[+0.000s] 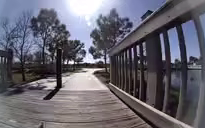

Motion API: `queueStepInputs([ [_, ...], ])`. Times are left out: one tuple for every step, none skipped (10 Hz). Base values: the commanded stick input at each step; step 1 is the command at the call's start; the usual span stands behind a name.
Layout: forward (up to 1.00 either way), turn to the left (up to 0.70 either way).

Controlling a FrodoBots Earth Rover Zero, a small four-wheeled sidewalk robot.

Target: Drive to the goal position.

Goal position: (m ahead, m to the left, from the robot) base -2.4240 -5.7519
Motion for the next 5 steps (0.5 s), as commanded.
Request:
queueStepInputs([
  [0.0,0.0],
  [0.0,0.0],
  [0.0,0.0],
  [0.0,0.0],
  [0.08,0.0],
])
